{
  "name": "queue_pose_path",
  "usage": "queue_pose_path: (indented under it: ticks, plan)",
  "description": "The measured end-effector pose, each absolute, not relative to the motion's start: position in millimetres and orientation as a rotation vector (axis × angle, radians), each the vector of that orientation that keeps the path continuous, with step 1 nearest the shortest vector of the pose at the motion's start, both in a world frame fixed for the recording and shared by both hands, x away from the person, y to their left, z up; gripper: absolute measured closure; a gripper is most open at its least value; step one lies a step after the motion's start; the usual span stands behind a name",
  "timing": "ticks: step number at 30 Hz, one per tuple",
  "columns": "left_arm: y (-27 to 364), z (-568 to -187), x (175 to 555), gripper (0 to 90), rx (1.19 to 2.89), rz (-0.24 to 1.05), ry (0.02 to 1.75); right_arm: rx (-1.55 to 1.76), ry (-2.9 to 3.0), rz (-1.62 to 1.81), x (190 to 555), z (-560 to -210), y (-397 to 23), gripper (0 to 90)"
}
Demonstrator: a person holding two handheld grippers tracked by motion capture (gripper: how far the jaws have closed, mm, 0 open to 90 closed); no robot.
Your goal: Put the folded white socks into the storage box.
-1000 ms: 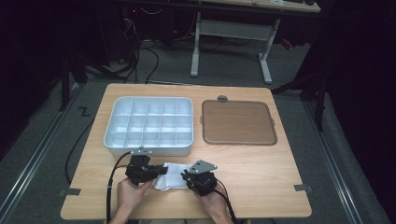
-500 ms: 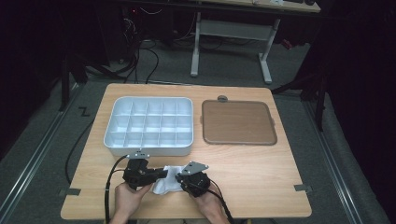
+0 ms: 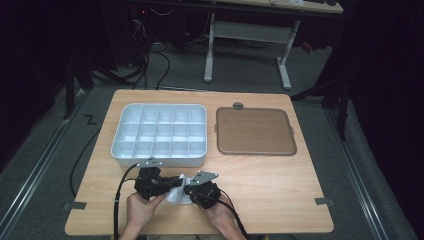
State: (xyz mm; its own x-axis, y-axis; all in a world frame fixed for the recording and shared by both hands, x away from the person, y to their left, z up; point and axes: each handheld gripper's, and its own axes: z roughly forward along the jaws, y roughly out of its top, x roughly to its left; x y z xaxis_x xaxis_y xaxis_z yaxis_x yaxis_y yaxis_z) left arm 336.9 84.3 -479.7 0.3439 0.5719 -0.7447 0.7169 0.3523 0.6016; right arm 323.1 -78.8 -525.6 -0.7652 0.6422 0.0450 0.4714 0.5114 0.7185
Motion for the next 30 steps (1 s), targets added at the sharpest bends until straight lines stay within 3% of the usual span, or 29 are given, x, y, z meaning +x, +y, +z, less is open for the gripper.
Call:
queue_pose_path:
  ticks: [5,9,19,25,30]
  plan:
    - [83,-481,337,84.3,1.290,-0.130,1.339,0.931,2.536,1.102,321,-525,-75,85.0]
    - [83,-482,335,84.3,1.316,-0.083,1.344,0.921,2.529,1.093,316,-520,-77,79.4]
    - [86,-482,336,84.5,1.322,-0.051,1.372,1.064,2.375,1.193,308,-499,-115,70.1]
    - [83,-482,336,84.4,1.324,-0.039,1.380,1.129,2.368,1.154,308,-506,-123,63.9]
    - [83,-484,335,84.4,1.318,-0.047,1.378,1.126,2.395,1.100,310,-512,-118,64.7]
